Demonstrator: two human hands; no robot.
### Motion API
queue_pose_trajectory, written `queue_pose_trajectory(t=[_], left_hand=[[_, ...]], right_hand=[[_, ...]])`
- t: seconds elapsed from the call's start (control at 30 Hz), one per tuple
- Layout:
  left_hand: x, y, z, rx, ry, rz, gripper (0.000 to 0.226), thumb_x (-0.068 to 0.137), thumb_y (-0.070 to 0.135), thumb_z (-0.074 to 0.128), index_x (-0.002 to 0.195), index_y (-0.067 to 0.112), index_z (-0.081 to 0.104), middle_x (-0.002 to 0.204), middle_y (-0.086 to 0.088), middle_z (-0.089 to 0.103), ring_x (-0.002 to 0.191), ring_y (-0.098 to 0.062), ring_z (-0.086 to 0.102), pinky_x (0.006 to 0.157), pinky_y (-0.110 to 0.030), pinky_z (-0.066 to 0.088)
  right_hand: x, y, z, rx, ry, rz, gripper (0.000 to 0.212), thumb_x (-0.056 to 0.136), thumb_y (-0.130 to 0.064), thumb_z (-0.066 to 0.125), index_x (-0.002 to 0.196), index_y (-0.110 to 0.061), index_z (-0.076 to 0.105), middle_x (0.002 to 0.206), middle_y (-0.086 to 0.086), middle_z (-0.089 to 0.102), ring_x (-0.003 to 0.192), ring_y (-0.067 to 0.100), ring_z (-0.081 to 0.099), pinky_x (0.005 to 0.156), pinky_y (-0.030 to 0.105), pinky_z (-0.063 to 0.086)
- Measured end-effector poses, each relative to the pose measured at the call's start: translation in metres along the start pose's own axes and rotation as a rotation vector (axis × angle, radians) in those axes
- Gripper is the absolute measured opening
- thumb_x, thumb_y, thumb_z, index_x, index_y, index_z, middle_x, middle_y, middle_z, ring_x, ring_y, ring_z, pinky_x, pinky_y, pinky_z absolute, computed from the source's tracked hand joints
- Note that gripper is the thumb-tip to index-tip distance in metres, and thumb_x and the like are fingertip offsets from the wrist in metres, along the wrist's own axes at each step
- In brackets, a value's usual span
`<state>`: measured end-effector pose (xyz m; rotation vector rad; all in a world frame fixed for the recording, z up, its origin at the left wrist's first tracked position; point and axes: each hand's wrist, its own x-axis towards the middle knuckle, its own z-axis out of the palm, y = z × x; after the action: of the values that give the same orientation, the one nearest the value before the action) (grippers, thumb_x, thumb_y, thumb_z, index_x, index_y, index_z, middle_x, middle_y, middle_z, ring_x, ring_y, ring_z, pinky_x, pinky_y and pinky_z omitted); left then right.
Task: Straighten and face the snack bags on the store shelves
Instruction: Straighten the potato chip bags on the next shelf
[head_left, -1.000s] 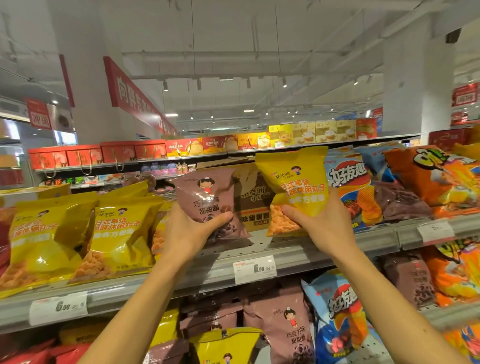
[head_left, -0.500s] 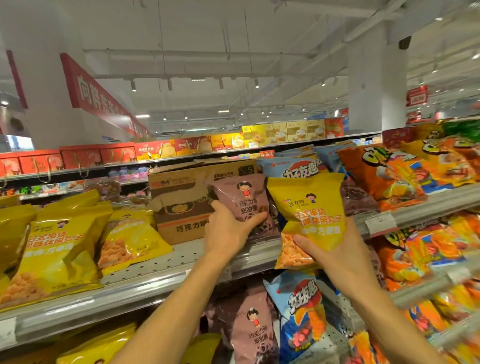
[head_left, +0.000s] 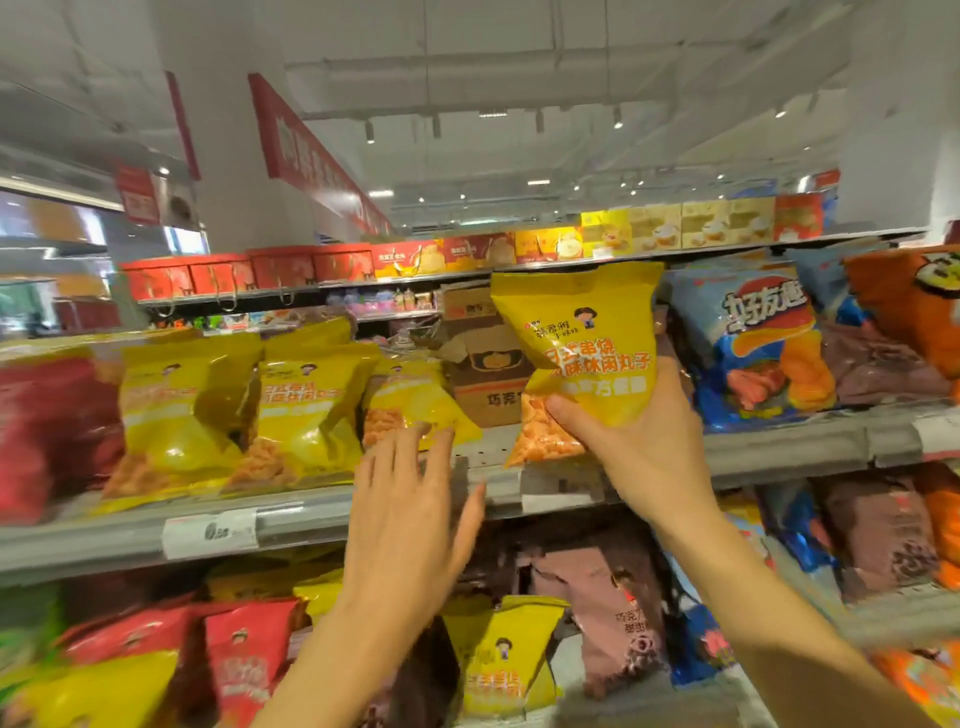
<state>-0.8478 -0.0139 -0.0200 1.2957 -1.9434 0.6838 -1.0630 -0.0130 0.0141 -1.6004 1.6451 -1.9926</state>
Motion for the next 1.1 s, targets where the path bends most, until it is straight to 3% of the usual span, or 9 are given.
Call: queue_pose_trajectory(t=[0.07,0.17,0.37,0.53,0.67,0.77,0.83,0.93,1.1], left_hand=[[-0.02,-0.025,-0.005,0.068,0.013,-0.021,0.058,0.094,0.049,0.048,0.136,0.01,0.054,0.135,-0.016,0.051,0.124,-0.038,0.048,0.103,-0.052,0.041],[-0.036,-0.057,-0.013,0.146,-0.03,-0.085,0.059,0.093,0.051,0.048,0.132,0.008,0.058,0.136,-0.017,0.052,0.124,-0.039,0.049,0.106,-0.055,0.039],[-0.044,-0.074,-0.016,0.102,-0.079,-0.079,0.058,0.093,0.052,0.05,0.136,0.014,0.055,0.138,-0.017,0.049,0.127,-0.038,0.049,0.103,-0.051,0.046],[-0.047,-0.076,-0.01,0.056,-0.039,-0.091,0.056,0.091,0.05,0.051,0.134,0.014,0.056,0.135,-0.018,0.049,0.125,-0.038,0.049,0.099,-0.051,0.049],[-0.048,-0.063,0.004,0.003,0.016,-0.119,0.047,0.09,0.043,0.058,0.124,0.011,0.061,0.13,-0.02,0.049,0.122,-0.042,0.048,0.098,-0.053,0.046],[-0.043,-0.046,0.012,-0.083,0.065,-0.132,0.048,0.088,0.047,0.048,0.119,0.013,0.062,0.129,-0.019,0.048,0.123,-0.04,0.046,0.099,-0.053,0.043],[-0.037,-0.031,0.016,-0.158,0.115,-0.13,0.047,0.087,0.047,0.048,0.118,0.014,0.062,0.129,-0.016,0.048,0.123,-0.038,0.046,0.099,-0.053,0.043],[-0.024,0.0,0.021,-0.269,0.174,-0.121,0.044,0.085,0.046,0.05,0.117,0.017,0.06,0.126,-0.008,0.048,0.12,-0.031,0.047,0.097,-0.045,0.041],[0.002,0.071,0.029,-0.36,0.21,-0.135,0.04,0.087,0.046,0.05,0.114,0.018,0.06,0.121,-0.002,0.048,0.115,-0.023,0.046,0.092,-0.04,0.045]], right_hand=[[-0.002,-0.015,0.032,-0.027,-0.034,-0.01,0.069,0.061,-0.065,0.086,0.108,-0.033,0.047,0.091,-0.022,0.063,0.088,0.013,0.062,0.067,0.031,0.043],[-0.006,-0.037,0.078,-0.119,-0.113,-0.015,0.077,0.063,-0.072,0.081,0.113,-0.027,0.041,0.108,0.0,0.069,0.104,0.033,0.064,0.074,0.041,0.05],[-0.015,-0.056,0.133,-0.294,-0.239,0.024,0.104,0.067,-0.075,0.077,0.137,-0.013,0.031,0.126,0.017,0.063,0.115,0.04,0.061,0.08,0.045,0.051],[-0.022,-0.049,0.133,-0.425,-0.28,0.018,0.103,0.067,-0.088,0.063,0.13,-0.013,0.033,0.124,0.015,0.063,0.111,0.039,0.063,0.073,0.042,0.045],[-0.026,-0.049,0.123,-0.568,-0.332,-0.011,0.111,0.071,-0.094,0.05,0.141,-0.008,0.033,0.123,0.012,0.065,0.108,0.034,0.065,0.072,0.039,0.046],[-0.027,-0.045,0.11,-0.513,-0.371,-0.058,0.108,0.071,-0.092,0.051,0.141,-0.012,0.035,0.126,0.009,0.063,0.111,0.031,0.063,0.081,0.041,0.053],[-0.03,-0.039,0.096,-0.425,-0.394,-0.101,0.112,0.071,-0.091,0.051,0.151,-0.016,0.03,0.138,0.006,0.057,0.125,0.027,0.055,0.094,0.044,0.052],[-0.03,-0.019,0.068,-0.255,-0.384,-0.169,0.088,0.084,-0.071,0.062,0.154,-0.024,0.035,0.143,-0.004,0.05,0.134,0.016,0.046,0.107,0.036,0.045],[-0.015,0.022,-0.002,-0.007,-0.259,-0.168,0.044,0.092,-0.037,0.072,0.133,-0.027,0.062,0.123,-0.012,0.063,0.117,0.002,0.058,0.102,0.029,0.05]])
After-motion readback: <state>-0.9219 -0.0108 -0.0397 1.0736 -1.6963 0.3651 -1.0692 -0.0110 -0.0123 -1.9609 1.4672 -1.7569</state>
